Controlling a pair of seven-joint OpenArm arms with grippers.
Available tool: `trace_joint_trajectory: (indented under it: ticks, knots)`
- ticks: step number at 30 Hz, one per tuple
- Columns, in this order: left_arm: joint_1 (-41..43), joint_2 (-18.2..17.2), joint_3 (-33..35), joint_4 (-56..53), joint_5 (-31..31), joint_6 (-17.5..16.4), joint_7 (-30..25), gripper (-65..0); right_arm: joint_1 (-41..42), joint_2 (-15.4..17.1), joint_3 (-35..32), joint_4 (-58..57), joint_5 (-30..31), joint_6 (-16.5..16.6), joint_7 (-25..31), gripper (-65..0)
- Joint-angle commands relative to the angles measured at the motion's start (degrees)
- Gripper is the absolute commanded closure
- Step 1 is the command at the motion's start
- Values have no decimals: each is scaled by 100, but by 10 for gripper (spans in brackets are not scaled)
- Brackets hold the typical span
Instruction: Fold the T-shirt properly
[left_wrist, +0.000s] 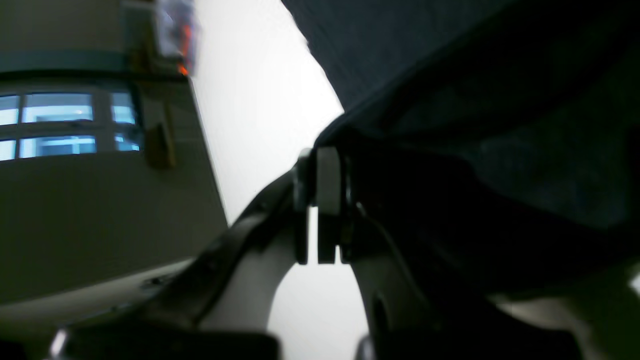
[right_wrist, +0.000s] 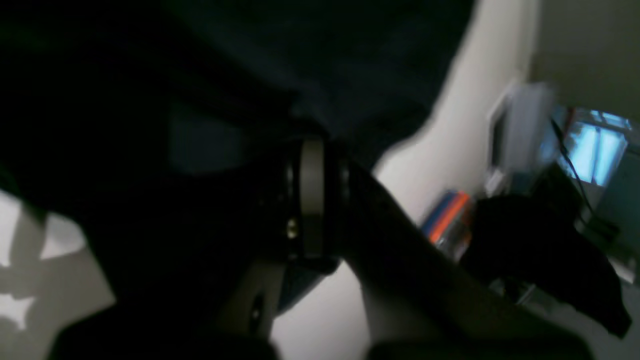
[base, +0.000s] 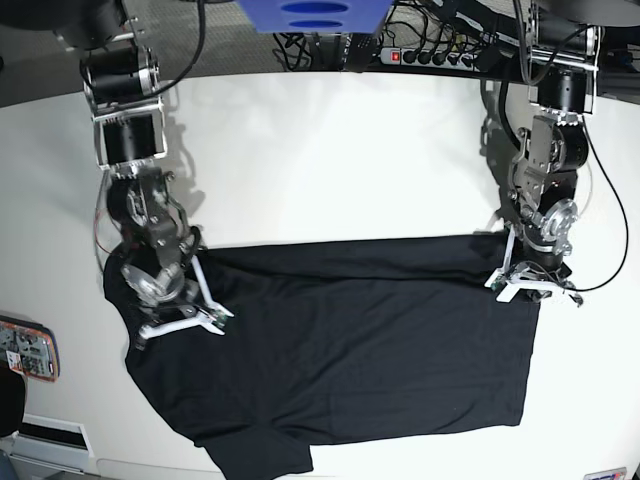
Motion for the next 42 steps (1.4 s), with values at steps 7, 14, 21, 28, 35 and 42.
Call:
trace_joint_trajectory:
  ticks: [7, 14, 21, 28, 35, 42]
  knots:
    - [-278, -29, 127, -366, 37, 93, -100, 0, 710, -304, 27, -857, -47, -79, 480, 0]
    - [-480, -47, 101, -366, 37, 93, -100, 0, 1141, -313, 27, -1332, -47, -114, 506, 0]
    - [-568, -29, 101, -383, 46, 93, -65, 0, 1458, -322, 27, -2035, -47, -571, 612, 0]
    - [-524, -126, 40, -383, 46, 278, -56, 0, 1458, -313, 35, -2255, -47, -1292, 752, 0]
    - [-401, -117, -92, -383, 494, 858, -56, 0, 1458, -313, 35, -2220, -47, -1661, 700, 0]
    - [-287, -99, -57, -392, 608, 858, -91, 0, 1458, -313, 35, -2202, -47, -1661, 788, 0]
